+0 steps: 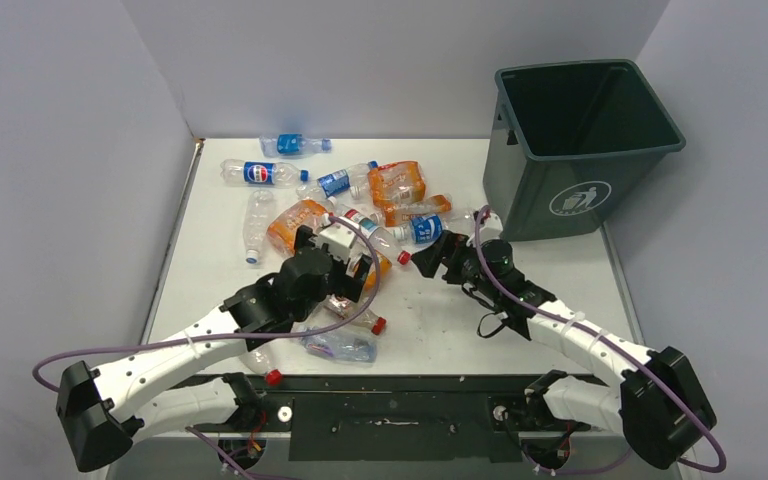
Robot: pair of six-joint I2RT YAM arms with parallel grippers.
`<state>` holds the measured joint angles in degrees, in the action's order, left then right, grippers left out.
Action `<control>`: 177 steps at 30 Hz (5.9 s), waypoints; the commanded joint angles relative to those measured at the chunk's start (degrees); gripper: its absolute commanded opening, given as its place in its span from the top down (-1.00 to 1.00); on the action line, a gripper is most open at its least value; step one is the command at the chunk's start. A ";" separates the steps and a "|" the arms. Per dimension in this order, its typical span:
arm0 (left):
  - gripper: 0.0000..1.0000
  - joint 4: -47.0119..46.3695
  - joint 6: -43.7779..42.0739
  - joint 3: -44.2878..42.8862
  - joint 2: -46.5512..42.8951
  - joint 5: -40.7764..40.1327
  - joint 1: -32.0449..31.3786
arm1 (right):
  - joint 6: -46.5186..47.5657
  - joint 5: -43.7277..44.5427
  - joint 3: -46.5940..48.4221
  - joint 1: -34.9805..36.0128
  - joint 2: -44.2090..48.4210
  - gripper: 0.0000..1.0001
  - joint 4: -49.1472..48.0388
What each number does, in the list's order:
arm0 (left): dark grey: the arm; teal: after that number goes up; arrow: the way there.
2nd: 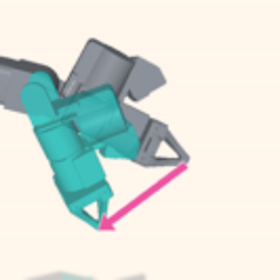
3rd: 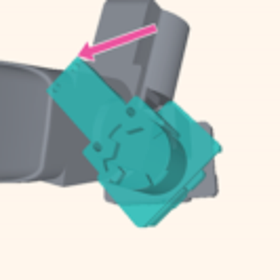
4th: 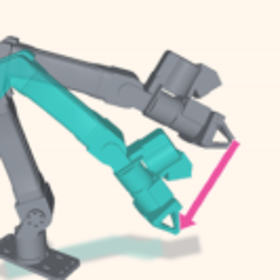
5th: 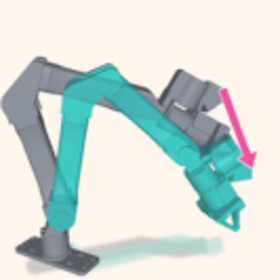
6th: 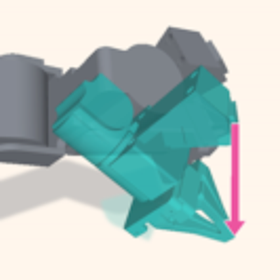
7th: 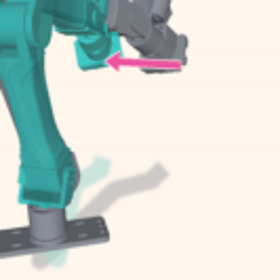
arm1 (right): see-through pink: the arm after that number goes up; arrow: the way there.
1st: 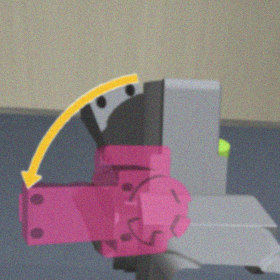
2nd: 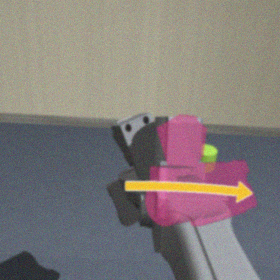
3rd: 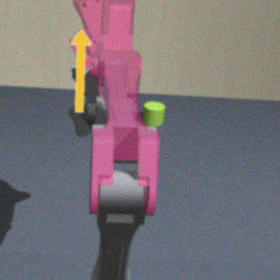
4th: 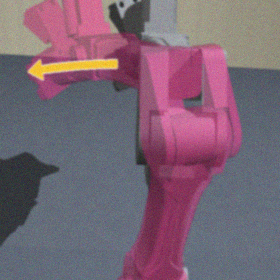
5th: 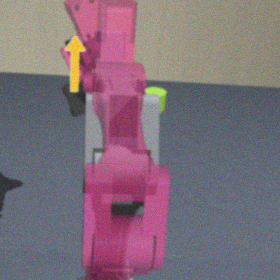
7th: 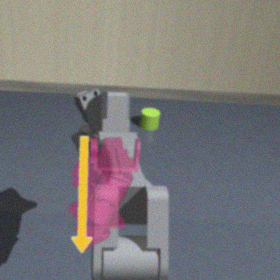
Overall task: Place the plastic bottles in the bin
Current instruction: Pick up the plastic bottle at the center of the board, then place the plastic bottle in the trash bin.
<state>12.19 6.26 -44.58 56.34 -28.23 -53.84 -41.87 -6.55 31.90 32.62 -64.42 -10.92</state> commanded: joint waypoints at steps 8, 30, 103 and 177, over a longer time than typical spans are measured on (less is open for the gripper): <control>-0.92 10.14 9.70 -2.18 -4.97 8.93 7.62 | 6.52 -14.68 -4.74 9.34 -6.36 -0.87 -9.63; -0.92 4.87 11.05 3.71 -9.98 13.73 8.86 | 17.00 -0.63 1.15 22.23 -22.94 -0.71 -12.62; -0.49 1.97 -56.47 0.44 -4.74 20.16 -9.19 | 18.50 -12.08 30.33 21.33 4.82 0.89 46.47; -0.92 -40.68 -32.44 8.41 -20.07 -25.23 -7.97 | 56.01 62.75 37.11 15.20 8.60 0.89 -8.00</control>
<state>-18.55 -10.33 -41.82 36.01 -33.50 -63.55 -5.96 34.11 68.88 53.34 -51.79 -2.90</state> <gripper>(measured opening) 0.961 0.439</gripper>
